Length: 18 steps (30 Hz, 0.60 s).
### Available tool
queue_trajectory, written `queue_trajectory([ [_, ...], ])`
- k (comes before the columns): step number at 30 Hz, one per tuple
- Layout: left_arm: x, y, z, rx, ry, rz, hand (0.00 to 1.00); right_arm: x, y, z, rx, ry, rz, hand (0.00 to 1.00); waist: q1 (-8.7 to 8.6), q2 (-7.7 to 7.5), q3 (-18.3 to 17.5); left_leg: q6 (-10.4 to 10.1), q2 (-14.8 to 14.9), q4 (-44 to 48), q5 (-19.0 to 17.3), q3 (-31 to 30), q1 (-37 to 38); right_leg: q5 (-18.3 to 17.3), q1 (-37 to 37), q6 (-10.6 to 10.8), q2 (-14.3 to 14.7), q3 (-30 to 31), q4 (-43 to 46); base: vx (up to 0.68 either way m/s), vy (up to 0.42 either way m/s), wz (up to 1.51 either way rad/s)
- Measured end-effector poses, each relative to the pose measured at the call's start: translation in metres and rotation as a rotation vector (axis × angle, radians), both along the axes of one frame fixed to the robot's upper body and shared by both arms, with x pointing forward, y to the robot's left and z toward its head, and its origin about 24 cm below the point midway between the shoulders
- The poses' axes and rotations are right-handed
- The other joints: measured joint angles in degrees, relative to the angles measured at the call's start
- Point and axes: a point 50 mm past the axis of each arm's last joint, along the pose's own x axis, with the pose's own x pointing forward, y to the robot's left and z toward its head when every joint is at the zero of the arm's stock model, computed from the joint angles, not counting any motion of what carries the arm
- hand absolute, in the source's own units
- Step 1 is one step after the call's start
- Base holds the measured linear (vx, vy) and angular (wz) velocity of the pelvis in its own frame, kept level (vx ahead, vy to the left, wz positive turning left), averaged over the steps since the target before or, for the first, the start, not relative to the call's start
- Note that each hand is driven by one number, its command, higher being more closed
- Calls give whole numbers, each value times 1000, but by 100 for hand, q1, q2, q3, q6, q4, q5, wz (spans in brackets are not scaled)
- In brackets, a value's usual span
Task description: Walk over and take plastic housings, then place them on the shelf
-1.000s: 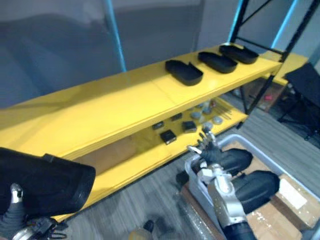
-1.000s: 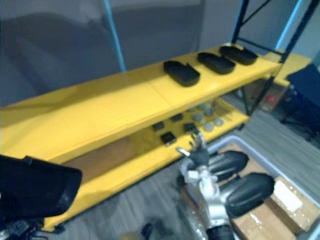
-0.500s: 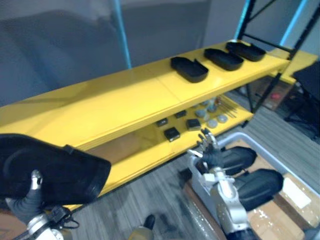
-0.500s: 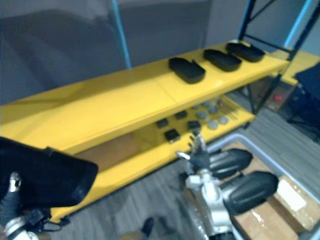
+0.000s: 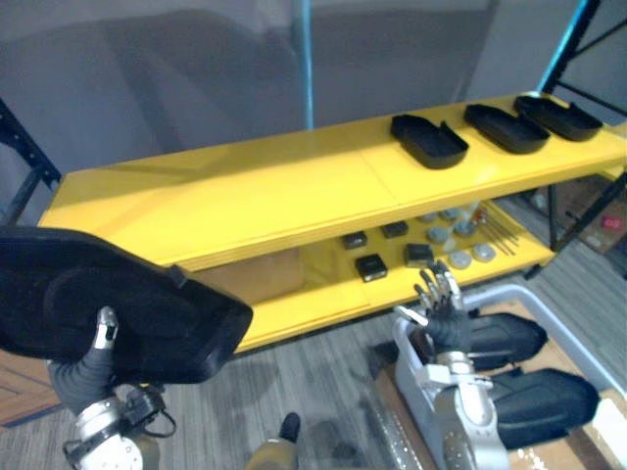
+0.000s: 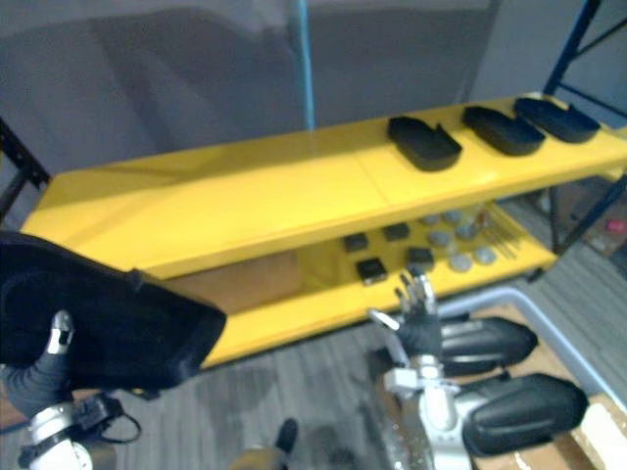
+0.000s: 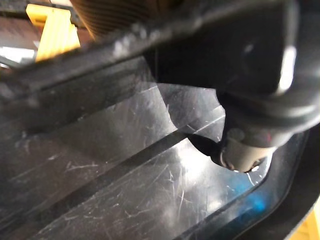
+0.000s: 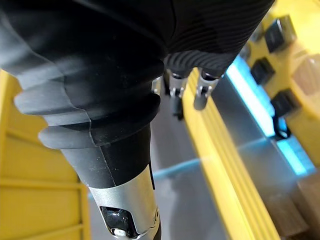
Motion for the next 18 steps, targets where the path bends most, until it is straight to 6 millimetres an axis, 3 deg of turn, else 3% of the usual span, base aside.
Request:
queue_trajectory([
  [3, -1, 0, -1, -4, 5, 3, 100, -1, 0, 5, -1, -28, 6, 0, 6, -82, 59, -47, 62, 86, -10, 161, -62, -293, 40, 26, 4, 4, -237, -138, -37, -24],
  [4, -1, 0, -2, -9, 12, 4, 100, -1, 0, 6, -3, -37, 8, 0, -16, -57, 87, -53, 105, 174, -9, 197, -124, -383, 27, 134, 26, 3, -292, -149, -25, -5],
  [7, -4, 0, -4, -15, 31, 8, 100, -3, -2, 6, -12, -42, 15, 0, -31, 61, 93, -74, 233, 164, -29, 307, -124, -425, 31, 80, 118, -41, -246, -118, -2, 10],
  [10, -8, 3, -6, -13, 50, 30, 100, -3, -1, 8, -13, -56, 26, 0, 31, 14, 87, -68, 295, 258, -26, 684, -195, -424, 30, 76, -2, -92, -272, -18, 75, 6],
  [12, -11, 8, -4, 0, 50, 52, 100, -1, 2, 10, -2, -66, 33, 0, 23, -30, 43, -72, 158, 290, -27, 747, -273, -414, 44, 45, -72, -102, -396, 81, 39, 5],
  [15, -10, 7, 3, 17, 24, 43, 100, 1, 3, 11, 17, -71, 14, 0, 23, -247, 66, 31, -76, 447, -125, 825, -349, -218, 169, -86, -273, -167, -560, 181, 104, 15],
  [18, -2, 5, 7, 22, -5, 10, 100, 1, -4, 12, 5, -70, -42, 0, 4, -222, 32, 68, -109, 380, -220, 651, -290, 303, -300, -321, -320, -11, 553, 132, 145, 29],
])
